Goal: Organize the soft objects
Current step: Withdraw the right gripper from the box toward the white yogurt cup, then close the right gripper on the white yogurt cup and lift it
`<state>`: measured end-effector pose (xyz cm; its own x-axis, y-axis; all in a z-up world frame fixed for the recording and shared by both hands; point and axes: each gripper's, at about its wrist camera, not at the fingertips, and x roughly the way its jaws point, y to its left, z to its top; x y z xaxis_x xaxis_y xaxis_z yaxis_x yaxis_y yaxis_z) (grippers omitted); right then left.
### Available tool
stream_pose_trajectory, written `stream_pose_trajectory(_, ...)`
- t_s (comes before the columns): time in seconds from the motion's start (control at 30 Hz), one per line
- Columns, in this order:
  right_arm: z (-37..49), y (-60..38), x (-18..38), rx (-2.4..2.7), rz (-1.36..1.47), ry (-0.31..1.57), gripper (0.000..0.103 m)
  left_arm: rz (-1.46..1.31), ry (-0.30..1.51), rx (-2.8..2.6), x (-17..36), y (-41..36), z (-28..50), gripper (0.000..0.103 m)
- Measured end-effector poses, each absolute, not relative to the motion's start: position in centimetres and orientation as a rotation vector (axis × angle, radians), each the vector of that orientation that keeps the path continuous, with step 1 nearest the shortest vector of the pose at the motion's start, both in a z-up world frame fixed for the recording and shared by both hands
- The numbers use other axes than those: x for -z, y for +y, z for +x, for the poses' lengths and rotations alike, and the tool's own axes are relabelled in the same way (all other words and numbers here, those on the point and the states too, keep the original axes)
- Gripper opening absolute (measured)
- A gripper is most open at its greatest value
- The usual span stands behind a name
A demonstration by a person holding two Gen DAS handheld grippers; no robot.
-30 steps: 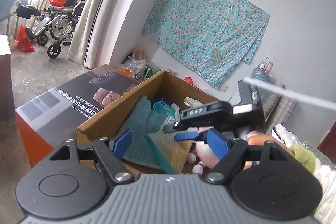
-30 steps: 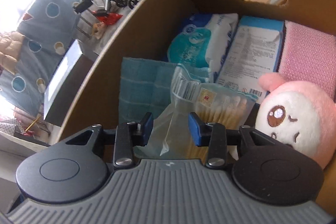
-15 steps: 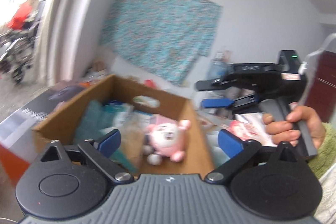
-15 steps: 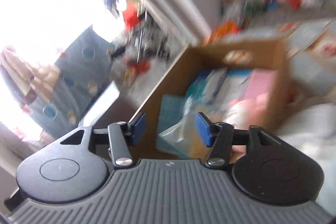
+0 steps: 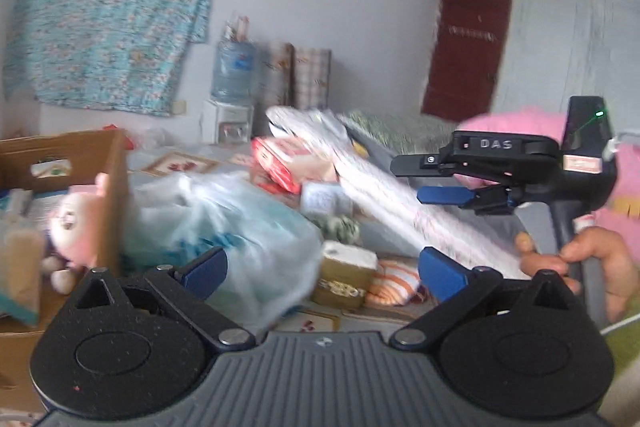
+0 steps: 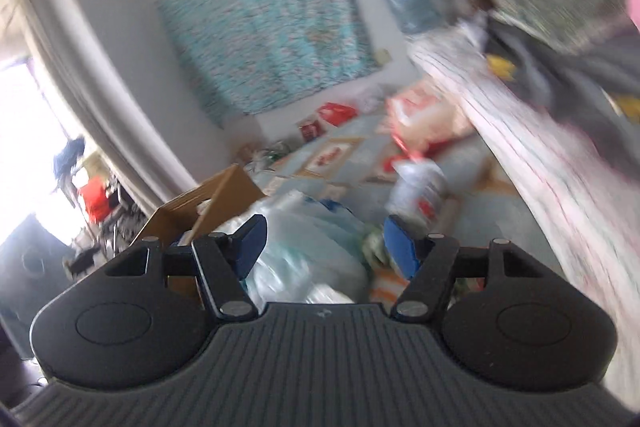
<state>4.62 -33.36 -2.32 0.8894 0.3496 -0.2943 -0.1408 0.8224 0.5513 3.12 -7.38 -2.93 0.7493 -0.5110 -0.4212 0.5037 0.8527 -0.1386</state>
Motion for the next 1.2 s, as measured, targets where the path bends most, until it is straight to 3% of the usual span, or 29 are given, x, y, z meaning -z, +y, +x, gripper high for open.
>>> stream_pose_trajectory(0.33,5.1,-35.0,7.3,-0.194,0.540,0.466,0.065,0.113,0.558,0.626,7.5,-13.1,5.2,0.097)
stream_pose_trajectory(0.6,7.4,-34.6,9.3,-0.185,0.498,0.543,0.062,0.119,0.630,0.629,9.5,-14.4,6.9,0.070)
stream_pose_trajectory(0.7,8.5,-34.6,9.3,-0.176,0.495,0.558,0.060,0.112,0.646,0.626,9.9,-14.3,7.5,0.066)
stream_pose_trajectory(0.93,15.6,-36.3,6.7,-0.220,0.655,0.588,0.062,0.071,0.627,0.624,9.8,-13.8,8.4,0.066)
stream_pose_trajectory(1.2,27.4,-36.0,8.1,-0.120,0.732,0.877,0.063,0.022,0.611,0.641,9.6,-12.4,8.6,0.066)
